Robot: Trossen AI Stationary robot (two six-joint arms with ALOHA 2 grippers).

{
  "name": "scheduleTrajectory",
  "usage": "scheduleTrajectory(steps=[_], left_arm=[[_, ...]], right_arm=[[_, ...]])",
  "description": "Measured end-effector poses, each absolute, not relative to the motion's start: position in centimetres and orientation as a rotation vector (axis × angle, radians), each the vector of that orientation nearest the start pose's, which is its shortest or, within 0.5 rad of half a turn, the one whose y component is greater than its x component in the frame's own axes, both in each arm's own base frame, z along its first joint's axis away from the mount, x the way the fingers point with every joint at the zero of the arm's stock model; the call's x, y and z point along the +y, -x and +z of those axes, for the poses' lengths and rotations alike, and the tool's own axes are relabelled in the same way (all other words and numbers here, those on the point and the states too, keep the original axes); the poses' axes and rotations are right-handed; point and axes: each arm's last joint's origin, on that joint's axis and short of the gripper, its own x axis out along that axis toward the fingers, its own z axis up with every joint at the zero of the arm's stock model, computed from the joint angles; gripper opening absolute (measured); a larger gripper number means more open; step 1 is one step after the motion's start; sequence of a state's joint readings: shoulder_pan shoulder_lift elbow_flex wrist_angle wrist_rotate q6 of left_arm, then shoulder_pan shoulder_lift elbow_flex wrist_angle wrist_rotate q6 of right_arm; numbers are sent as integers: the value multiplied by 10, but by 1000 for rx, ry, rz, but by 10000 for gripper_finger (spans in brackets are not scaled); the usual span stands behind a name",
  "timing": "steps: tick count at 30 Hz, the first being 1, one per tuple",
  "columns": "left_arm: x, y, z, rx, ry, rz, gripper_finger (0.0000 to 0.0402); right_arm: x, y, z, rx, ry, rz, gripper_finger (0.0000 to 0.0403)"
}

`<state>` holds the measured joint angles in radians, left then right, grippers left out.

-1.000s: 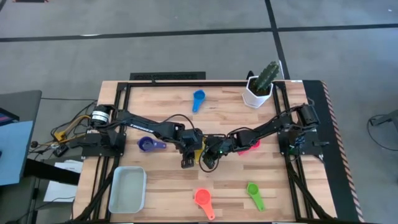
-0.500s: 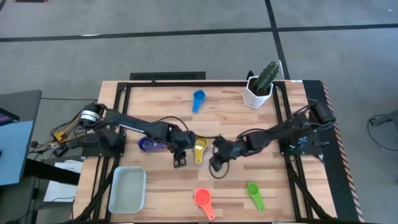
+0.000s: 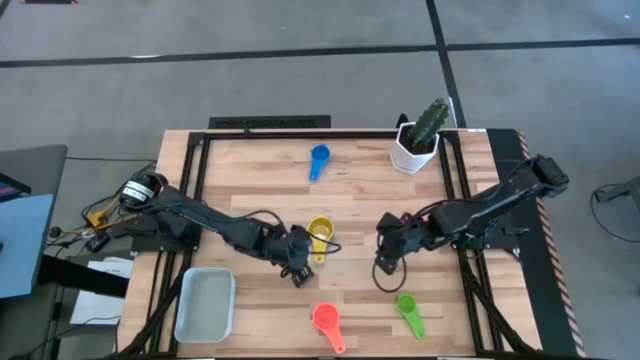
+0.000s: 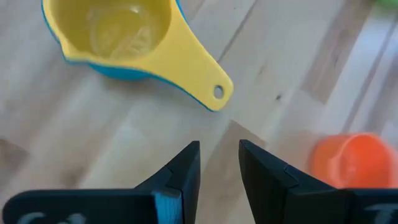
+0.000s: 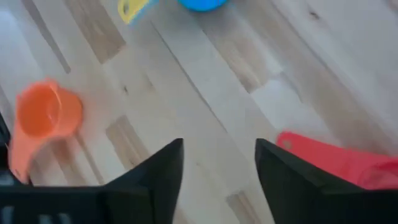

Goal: Nest measuring cups in basket
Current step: Stack the dark blue measuring cup on top of the yellow measuring cup

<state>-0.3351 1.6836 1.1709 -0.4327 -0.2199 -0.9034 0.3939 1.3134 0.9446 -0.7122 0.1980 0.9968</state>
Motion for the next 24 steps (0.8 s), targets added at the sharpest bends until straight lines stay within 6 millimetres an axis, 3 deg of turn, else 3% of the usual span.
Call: scheduleTrajectory(steps=[5,15,20,24], left_arm=[[-140,-323,222,820,740,339,98],[-188,-302,226,724,1006,374,98],[-197,-298,227,702,1068,379,98],[-190,-299,225,707,1088,432,98]], right_arm=[[102,-216,254,995,-521,-232,251],[123,-200,263,935,-388,-105,246],[131,-196,262,923,-354,-102,245],[139,-189,262,902,-357,-126,245]])
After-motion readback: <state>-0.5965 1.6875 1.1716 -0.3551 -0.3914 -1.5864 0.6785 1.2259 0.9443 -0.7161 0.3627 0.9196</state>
